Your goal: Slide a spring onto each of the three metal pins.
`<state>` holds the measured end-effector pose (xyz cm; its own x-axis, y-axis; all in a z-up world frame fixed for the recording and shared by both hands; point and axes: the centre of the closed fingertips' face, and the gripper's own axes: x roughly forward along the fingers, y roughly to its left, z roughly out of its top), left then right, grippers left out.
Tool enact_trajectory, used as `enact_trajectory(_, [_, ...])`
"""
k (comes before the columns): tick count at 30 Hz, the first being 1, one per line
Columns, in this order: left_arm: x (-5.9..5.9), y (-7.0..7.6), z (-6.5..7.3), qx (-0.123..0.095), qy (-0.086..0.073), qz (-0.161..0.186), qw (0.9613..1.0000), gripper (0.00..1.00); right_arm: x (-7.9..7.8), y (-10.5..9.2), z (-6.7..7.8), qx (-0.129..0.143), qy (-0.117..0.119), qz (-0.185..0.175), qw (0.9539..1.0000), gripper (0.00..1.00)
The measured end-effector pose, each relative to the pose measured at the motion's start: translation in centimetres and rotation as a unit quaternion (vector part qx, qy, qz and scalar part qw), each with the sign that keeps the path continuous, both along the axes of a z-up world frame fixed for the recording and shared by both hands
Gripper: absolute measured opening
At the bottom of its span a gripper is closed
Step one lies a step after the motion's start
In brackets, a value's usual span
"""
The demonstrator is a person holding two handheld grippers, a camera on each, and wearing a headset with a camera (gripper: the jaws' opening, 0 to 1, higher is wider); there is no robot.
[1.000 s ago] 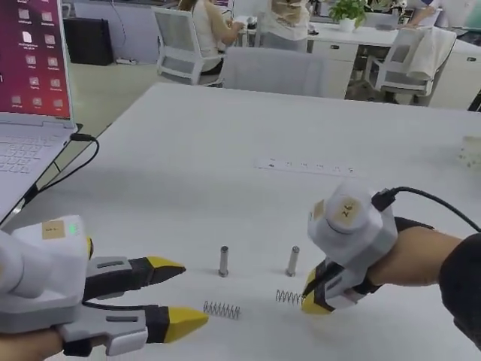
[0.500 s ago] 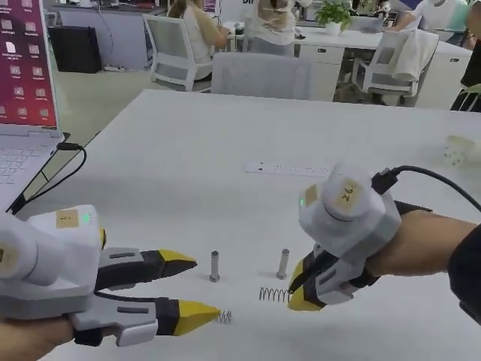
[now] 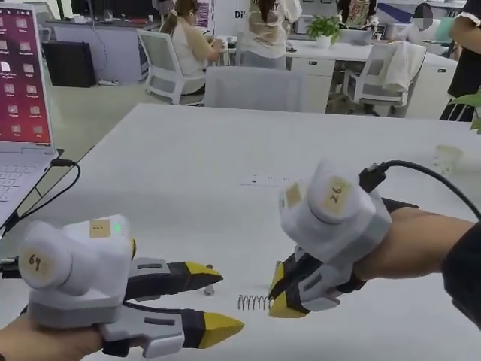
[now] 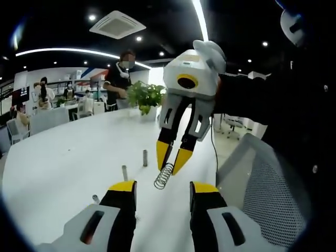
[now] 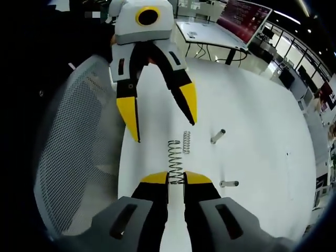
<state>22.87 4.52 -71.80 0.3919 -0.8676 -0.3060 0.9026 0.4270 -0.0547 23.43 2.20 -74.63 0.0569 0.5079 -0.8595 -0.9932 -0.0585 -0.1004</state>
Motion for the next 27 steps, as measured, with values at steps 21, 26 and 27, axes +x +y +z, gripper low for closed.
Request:
enact_trajectory(21, [-1.0, -0.8, -0.7, 0.0, 0.003, -0.022, 0.9997, 0.17, -1.8, 1.1, 0.6, -0.001, -0.006, 0.035, 0.9994, 0.08])
enact_trajectory(26, [-1.1, -0.9, -0.7, 0.0, 0.002, -0.025, 0.9997, 0.11, -2.0, 1.1, 0.5, -0.003, -0.007, 0.04, 0.9992, 0.08])
enact_trajectory(27, [-1.1, -0.9, -0.7, 0.001, 0.001, -0.026, 0.9997, 0.1, -2.0, 1.1, 0.5, -0.003, -0.006, 0.04, 0.9992, 0.08])
